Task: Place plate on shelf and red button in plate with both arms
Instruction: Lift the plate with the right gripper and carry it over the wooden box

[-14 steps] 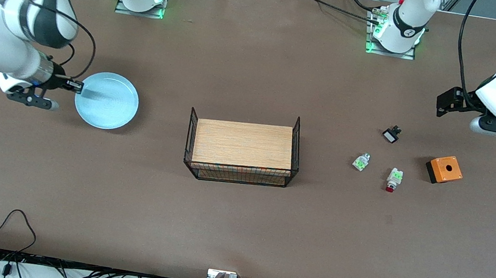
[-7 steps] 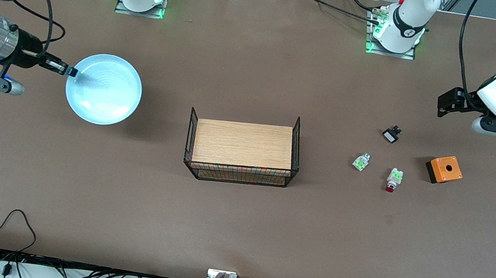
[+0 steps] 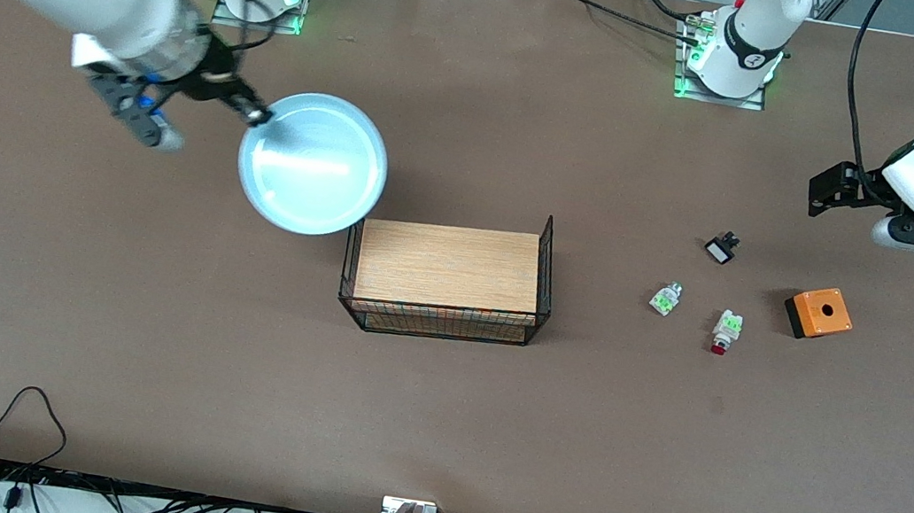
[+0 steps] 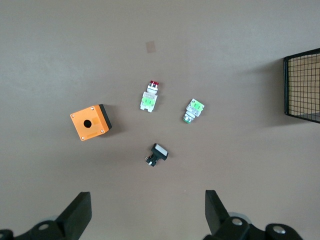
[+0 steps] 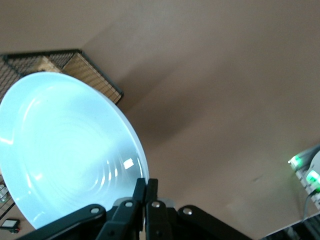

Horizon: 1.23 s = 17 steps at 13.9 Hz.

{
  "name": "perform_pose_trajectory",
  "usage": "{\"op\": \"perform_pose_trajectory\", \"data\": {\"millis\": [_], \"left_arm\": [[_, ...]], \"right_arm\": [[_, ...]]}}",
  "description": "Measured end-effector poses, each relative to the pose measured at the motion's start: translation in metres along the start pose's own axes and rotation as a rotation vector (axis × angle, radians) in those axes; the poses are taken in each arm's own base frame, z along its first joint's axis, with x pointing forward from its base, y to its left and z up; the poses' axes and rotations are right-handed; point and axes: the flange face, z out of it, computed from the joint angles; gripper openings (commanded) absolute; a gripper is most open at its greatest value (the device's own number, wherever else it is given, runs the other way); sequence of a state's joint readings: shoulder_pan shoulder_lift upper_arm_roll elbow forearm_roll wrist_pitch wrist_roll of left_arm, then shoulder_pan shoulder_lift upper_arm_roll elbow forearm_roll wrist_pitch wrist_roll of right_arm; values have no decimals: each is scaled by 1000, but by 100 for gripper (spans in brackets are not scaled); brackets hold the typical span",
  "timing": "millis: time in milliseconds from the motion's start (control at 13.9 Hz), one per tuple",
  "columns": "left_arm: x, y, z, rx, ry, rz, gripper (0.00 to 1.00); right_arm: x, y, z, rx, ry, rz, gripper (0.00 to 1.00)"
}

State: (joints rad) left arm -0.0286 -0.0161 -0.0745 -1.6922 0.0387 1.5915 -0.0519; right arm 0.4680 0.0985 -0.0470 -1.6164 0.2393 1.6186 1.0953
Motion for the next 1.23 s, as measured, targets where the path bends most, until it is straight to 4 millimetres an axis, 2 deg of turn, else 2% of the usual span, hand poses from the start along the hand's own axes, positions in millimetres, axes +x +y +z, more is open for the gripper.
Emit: {"op": "perform_pose_trajectory", "data": {"millis": [216, 361, 505, 794, 1227], "left_arm": [[-1, 0, 1, 1, -10, 0, 100], [-2, 1, 1, 1, -17, 3, 100], [-2, 3, 1, 1, -18, 5, 100], [-2, 2, 2, 1, -19, 4, 100], [-2, 0, 3, 1, -21, 1, 100]], "right_arm": [[-62, -49, 25, 11, 18, 83, 0], [-83, -76, 52, 27, 28, 126, 0], [-83, -93, 76, 35, 34, 151, 0], [-63, -111, 107, 63, 48, 199, 0], [-49, -125, 135, 95, 63, 215, 0]]}}
